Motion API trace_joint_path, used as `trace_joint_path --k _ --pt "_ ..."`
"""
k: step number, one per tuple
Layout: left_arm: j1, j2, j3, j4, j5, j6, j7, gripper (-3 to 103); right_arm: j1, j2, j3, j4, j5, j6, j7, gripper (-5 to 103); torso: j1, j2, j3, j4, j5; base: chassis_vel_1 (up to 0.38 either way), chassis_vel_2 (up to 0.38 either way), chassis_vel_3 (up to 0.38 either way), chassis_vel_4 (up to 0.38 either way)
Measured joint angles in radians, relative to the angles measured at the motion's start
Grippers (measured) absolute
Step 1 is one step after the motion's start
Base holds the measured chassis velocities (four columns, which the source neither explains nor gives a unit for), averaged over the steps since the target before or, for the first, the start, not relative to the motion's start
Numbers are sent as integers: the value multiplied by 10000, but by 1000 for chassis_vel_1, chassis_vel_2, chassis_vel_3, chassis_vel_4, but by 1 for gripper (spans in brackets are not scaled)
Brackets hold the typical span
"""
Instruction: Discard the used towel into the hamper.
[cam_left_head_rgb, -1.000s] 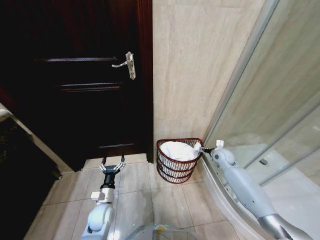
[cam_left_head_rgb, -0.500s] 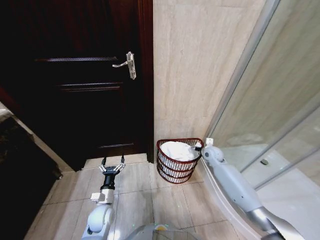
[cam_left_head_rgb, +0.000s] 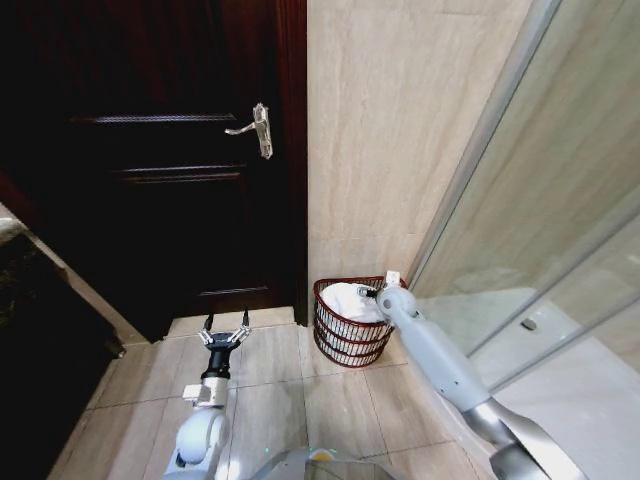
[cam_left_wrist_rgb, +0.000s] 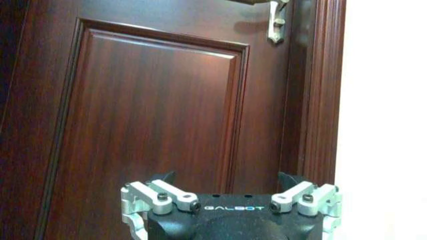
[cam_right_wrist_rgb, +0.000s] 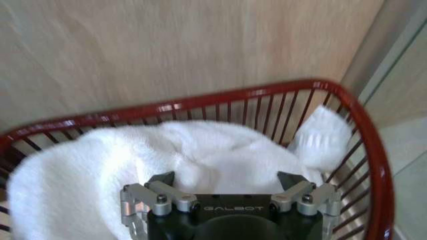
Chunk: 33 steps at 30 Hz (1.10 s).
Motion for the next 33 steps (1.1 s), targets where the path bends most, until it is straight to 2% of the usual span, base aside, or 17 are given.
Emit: trace_joint_path --k 5,13,23,31,33 --pt "9 48 -61 9 -70 2 0 100 49 501 215 -746 -495 86 -315 100 0 0 -1 4 -1 0 0 0 0" --pt "-75 125 -56 180 -121 -24 -3 100 229 855 222 -1199 -594 99 -371 100 0 0 -1 1 -4 0 0 0 0" --pt "-79 194 -66 197 -265 -82 7 100 357 1451 604 -2481 -1188 343 -677 100 0 1 -1 4 -3 0 0 0 0" --pt "-64 239 -93 172 -347 -87 -28 100 353 1295 626 -2060 -1241 649 -713 100 0 0 1 3 0 0 0 0 0" --pt "-68 275 -109 37 -348 127 -158 100 132 926 601 -1030 -1186 756 -623 100 0 0 0 4 0 0 0 0 0"
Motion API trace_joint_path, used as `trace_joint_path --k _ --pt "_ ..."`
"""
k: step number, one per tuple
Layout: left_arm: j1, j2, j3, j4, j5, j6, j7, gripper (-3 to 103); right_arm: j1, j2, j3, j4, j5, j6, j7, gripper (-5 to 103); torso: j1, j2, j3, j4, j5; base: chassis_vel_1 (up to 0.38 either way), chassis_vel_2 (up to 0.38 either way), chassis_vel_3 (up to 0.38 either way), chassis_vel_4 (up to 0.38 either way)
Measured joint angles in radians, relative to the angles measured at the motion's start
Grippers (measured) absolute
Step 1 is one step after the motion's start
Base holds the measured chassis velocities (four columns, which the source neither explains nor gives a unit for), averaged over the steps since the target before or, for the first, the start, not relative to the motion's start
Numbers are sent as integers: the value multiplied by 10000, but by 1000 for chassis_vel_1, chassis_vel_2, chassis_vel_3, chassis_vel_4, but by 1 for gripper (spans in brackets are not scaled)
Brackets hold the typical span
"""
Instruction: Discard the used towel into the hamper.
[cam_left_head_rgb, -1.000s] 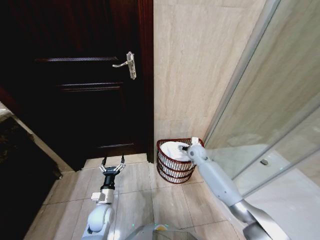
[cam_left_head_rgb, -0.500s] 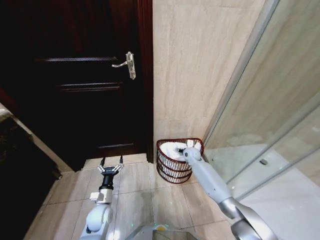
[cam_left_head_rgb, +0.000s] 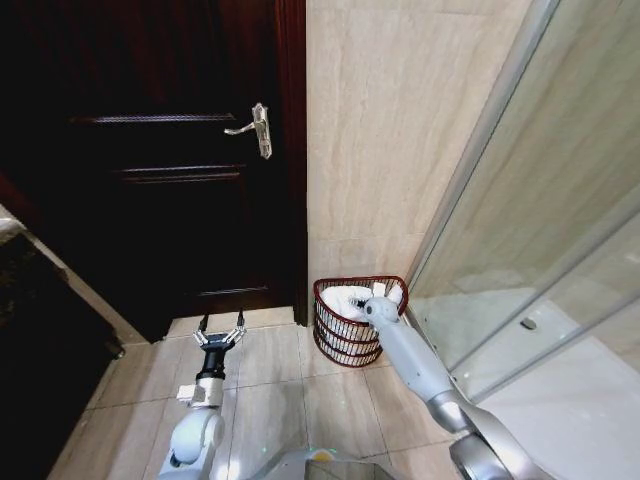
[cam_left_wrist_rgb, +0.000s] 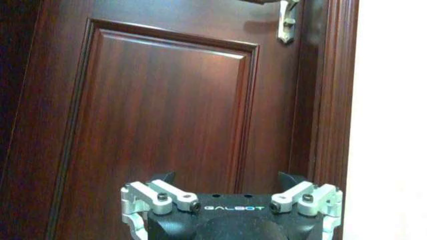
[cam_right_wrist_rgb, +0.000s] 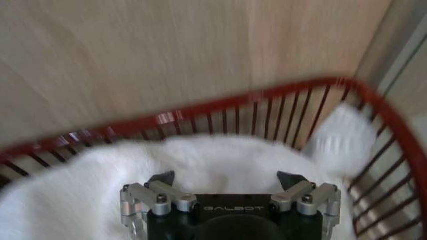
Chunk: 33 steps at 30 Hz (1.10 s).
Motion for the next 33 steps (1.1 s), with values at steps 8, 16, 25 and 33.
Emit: trace_joint_path --k 8,16,25,33 --pt "-48 0 3 -377 71 664 -243 100 -1024 -941 77 2498 -196 593 -109 100 0 0 -1 -3 -1 0 0 0 0" --pt "372 -131 168 -871 278 1319 -647 100 -3499 -989 902 4466 -3847 2531 -1505 100 0 0 -2 -2 1 0 0 0 0" --pt "542 -204 189 -825 670 1451 -793 100 -5854 227 2190 5757 -7092 4241 -3233 100 -2 0 -2 -3 1 0 0 0 0" --pt "565 -277 18 -673 872 1585 -896 100 -7384 149 3066 6691 -7538 5667 -3200 100 -1 1 -2 -2 0 0 0 0 0"
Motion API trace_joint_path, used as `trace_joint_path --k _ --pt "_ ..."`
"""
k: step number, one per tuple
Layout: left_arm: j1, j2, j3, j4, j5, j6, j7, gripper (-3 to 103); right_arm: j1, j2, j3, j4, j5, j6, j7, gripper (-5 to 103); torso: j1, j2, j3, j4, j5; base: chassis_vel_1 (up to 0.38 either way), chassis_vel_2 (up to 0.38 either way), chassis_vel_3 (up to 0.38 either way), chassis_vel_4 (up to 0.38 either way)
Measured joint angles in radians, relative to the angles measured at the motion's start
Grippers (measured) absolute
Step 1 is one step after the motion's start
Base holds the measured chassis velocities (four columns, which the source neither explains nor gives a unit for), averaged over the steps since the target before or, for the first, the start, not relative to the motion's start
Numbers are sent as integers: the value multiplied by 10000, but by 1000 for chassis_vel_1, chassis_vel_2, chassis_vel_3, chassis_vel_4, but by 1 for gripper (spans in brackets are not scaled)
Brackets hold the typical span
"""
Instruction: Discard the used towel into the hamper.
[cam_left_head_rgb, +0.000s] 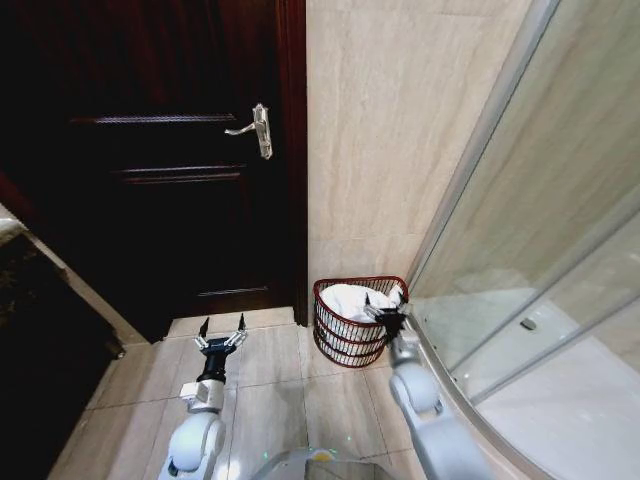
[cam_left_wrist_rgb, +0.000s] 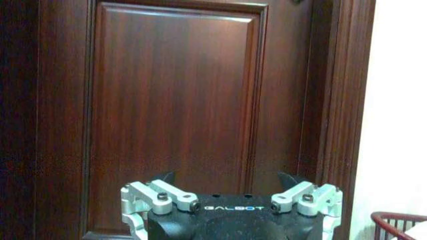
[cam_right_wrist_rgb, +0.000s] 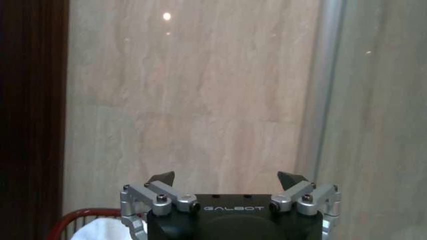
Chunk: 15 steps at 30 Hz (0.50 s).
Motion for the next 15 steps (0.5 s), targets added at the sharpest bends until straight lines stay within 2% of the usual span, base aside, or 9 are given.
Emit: trace_joint_path --k 2,15 --pt "0 -29 11 10 -12 5 -65 100 -383 169 413 438 40 40 -150 100 0 0 0 0 1 0 0 0 0" --pt "-57 63 51 5 -207 11 -115 100 -750 291 1081 770 322 45 68 100 1 0 1 0 0 15 16 17 16"
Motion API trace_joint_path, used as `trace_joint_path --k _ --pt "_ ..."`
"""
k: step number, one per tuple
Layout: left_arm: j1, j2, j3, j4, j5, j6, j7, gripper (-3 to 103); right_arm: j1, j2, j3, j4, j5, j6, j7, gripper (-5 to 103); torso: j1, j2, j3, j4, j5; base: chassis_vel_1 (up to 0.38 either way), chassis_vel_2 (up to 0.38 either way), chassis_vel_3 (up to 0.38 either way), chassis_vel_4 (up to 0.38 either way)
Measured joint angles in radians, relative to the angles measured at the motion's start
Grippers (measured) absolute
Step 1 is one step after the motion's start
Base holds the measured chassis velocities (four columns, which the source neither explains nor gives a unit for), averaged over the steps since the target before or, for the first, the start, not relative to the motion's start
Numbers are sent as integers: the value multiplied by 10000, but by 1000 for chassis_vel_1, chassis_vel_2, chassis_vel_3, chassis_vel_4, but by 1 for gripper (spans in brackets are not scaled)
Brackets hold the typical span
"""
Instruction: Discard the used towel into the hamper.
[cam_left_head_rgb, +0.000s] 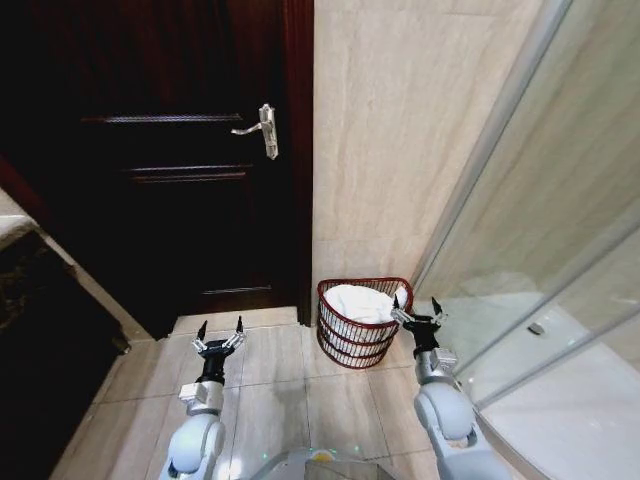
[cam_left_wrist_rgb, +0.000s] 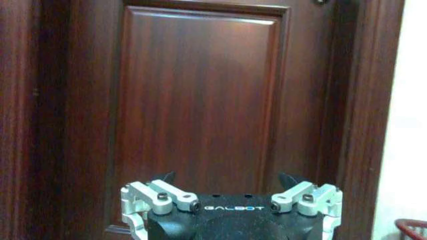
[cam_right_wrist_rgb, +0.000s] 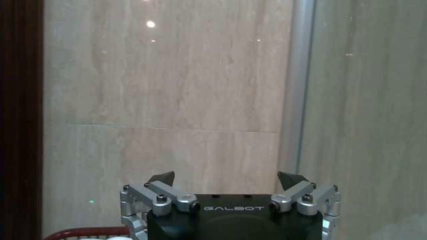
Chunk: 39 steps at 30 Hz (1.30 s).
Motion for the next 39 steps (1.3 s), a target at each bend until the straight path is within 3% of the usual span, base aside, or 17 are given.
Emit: trace_joint_path --k 13,17,26,39 --pt "-91 -13 -2 176 58 -225 -79 100 -84 52 88 -45 105 201 49 100 0 0 0 5 -2 71 67 75 81" --pt "-106 -23 43 203 114 -378 -93 100 -172 220 357 -132 121 363 27 100 1 0 0 -3 -1 12 6 13 9" --pt "-196 3 225 112 76 -307 -52 100 -434 380 705 -303 -240 779 13 100 1 0 0 -1 -1 0 0 0 0" --pt "-270 -67 255 272 108 -317 56 100 -499 326 74 -591 -777 901 292 100 1 0 0 1 -1 0 0 0 0"
